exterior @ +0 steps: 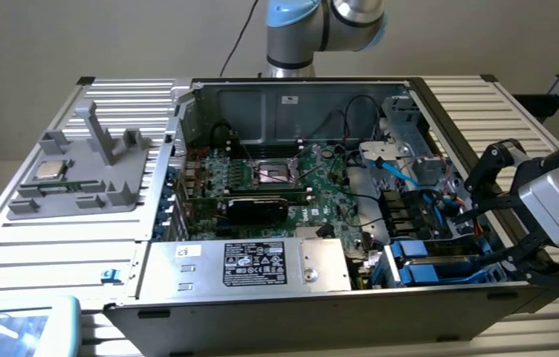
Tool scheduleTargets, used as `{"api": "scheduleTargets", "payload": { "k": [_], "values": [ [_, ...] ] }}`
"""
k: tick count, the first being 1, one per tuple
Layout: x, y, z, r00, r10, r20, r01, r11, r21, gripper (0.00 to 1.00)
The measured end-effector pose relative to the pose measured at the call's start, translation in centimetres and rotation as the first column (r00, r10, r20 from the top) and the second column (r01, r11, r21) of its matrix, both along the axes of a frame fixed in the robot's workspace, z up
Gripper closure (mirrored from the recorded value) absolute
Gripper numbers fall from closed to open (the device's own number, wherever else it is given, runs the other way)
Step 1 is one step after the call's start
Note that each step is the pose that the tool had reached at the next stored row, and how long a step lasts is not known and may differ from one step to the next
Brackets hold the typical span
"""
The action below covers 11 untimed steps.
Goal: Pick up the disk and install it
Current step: 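Insert the first disk wire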
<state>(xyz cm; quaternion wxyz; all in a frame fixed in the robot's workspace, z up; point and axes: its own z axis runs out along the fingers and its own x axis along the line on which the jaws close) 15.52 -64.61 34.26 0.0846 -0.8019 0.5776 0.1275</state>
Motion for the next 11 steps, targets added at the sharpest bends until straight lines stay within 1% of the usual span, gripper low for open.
{"api": "scheduleTargets", "payload": {
  "k": [5,6,9,11],
  "values": [
    [0.32,-0.01,-0.23,0.9999,0.011,0.0,-0.011,0.9998,0.0179,0.47],
    [0.32,-0.01,-0.27,0.9999,0.011,-0.0001,-0.011,0.9997,0.0201,0.47],
    [0.32,-0.02,-0.42,0.9999,0.012,-0.0006,-0.012,0.9997,0.0226,0.47],
    [0.33,-0.04,-0.43,0.9999,0.013,-0.0013,-0.013,0.9997,0.0225,0.47]
  ]
}}
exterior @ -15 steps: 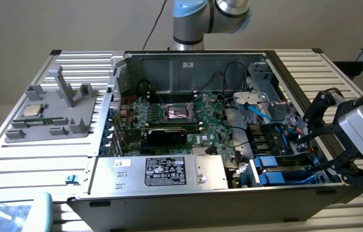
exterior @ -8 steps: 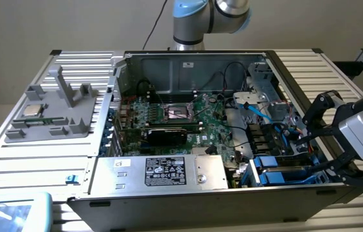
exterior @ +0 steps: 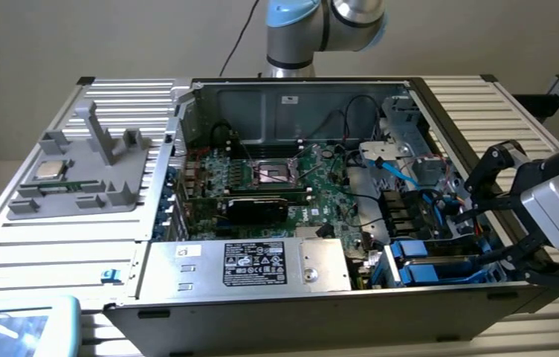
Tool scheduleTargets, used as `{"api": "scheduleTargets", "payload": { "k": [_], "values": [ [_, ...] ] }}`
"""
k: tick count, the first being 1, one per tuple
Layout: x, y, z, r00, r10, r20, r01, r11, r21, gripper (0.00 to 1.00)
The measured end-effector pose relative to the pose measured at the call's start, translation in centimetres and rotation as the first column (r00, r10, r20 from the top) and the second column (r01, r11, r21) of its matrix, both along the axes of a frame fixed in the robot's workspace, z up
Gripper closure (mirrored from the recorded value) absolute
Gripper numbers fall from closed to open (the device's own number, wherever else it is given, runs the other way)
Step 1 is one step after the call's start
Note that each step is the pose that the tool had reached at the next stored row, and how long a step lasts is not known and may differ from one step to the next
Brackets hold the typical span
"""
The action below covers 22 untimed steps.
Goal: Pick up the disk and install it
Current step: 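Insert the first disk wire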
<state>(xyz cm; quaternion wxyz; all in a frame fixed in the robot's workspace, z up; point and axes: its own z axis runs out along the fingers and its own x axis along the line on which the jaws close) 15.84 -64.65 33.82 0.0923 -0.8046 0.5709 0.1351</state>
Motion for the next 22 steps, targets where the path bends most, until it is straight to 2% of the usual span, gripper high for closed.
{"api": "scheduleTargets", "payload": {
  "k": [7,10,11,22],
  "values": [
    [-0.01,-0.03,-0.17,1.0,0.0,0.0,0.0,1.0,0.0026,0.47],
    [-0.01,-0.03,-0.25,1.0,0.0,0.0,0.0,1.0,0.0027,0.5],
    [-0.01,-0.03,-0.27,1.0,0.0,0.0,0.0,1.0,0.0027,0.57],
    [-0.02,-0.03,-0.58,1.0,0.0,0.0,0.0,1.0,0.0038,0.57]
  ]
}}
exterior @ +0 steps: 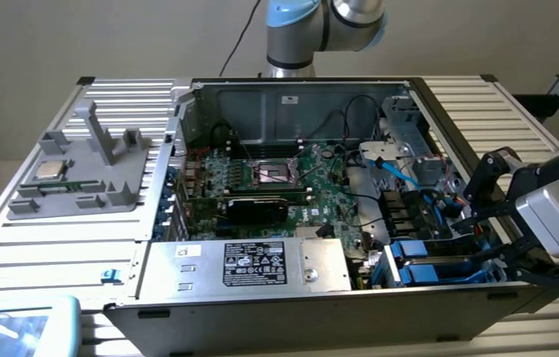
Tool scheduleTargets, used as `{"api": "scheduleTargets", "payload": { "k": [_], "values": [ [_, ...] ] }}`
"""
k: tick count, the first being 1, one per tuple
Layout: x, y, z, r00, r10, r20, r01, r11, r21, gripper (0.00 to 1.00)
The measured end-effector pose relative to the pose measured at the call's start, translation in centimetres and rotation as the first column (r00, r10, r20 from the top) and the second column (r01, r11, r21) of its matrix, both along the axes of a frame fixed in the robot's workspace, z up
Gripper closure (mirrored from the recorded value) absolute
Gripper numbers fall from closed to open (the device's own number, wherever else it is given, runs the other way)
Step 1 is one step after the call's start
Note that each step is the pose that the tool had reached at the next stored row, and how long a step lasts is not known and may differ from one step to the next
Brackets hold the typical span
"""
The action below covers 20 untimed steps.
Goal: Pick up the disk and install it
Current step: 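Insert the first disk wire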
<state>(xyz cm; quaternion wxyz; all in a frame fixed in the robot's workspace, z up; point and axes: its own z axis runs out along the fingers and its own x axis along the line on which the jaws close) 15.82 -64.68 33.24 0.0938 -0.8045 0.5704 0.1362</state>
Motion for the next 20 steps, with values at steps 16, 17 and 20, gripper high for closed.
{"api": "scheduleTargets", "payload": {
  "k": [16,17,20],
  "values": [
    [-0.1,0.11,1.11,1.0,0.0,-0.0007,0.0,1.0,-0.005,0.83],
    [-0.1,0.17,1.53,1.0,0.0,-0.0008,0.0,1.0,-0.0072,0.83],
    [-0.3,0.54,2.26,1.0,0.0,-0.0009,0.0,0.9998,-0.0203,0.83]
  ]
}}
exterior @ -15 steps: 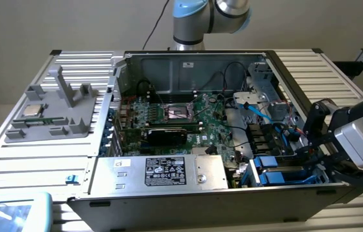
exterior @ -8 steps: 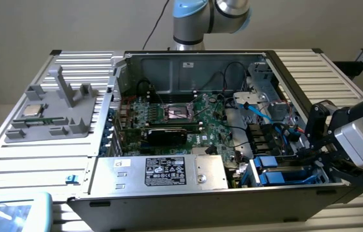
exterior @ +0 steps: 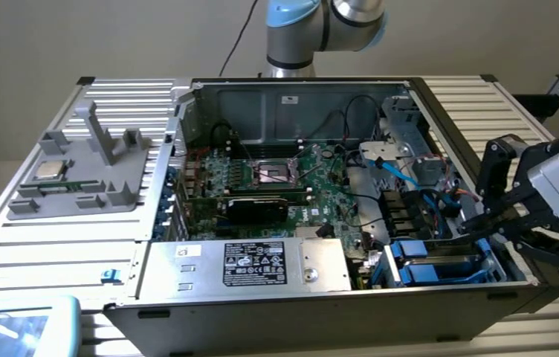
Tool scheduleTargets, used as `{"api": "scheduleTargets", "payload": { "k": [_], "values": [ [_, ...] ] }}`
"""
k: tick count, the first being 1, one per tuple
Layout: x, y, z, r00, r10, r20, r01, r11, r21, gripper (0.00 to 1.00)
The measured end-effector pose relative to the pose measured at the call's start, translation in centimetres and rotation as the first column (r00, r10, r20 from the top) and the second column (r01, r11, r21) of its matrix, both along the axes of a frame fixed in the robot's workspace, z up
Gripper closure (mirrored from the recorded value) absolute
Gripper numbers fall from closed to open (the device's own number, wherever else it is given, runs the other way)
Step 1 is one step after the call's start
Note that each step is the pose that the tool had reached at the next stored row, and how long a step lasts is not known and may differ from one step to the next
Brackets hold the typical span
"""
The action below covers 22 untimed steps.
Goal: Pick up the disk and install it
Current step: 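Insert the first disk wire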
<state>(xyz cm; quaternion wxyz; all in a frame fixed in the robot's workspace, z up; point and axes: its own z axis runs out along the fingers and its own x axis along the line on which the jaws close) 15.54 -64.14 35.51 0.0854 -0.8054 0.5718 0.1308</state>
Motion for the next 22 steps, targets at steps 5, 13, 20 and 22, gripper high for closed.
{"api": "scheduleTargets", "payload": {
  "k": [5,13,20,22],
  "values": [
    [-0.2,0.64,0.35,1.0,0.0,0.0,0.0,0.9987,-0.0501,0.83],
    [-0.5,1.71,0.86,1.0,0.0,0.0058,0.001,0.993,-0.1183,0.83],
    [-0.8,2.49,1.04,0.9998,0.001,0.0191,0.003,0.9828,-0.1845,0.83],
    [-0.9,2.7,1.11,0.9997,0.001,0.024,0.003,0.9793,-0.2022,0.83]
  ]
}}
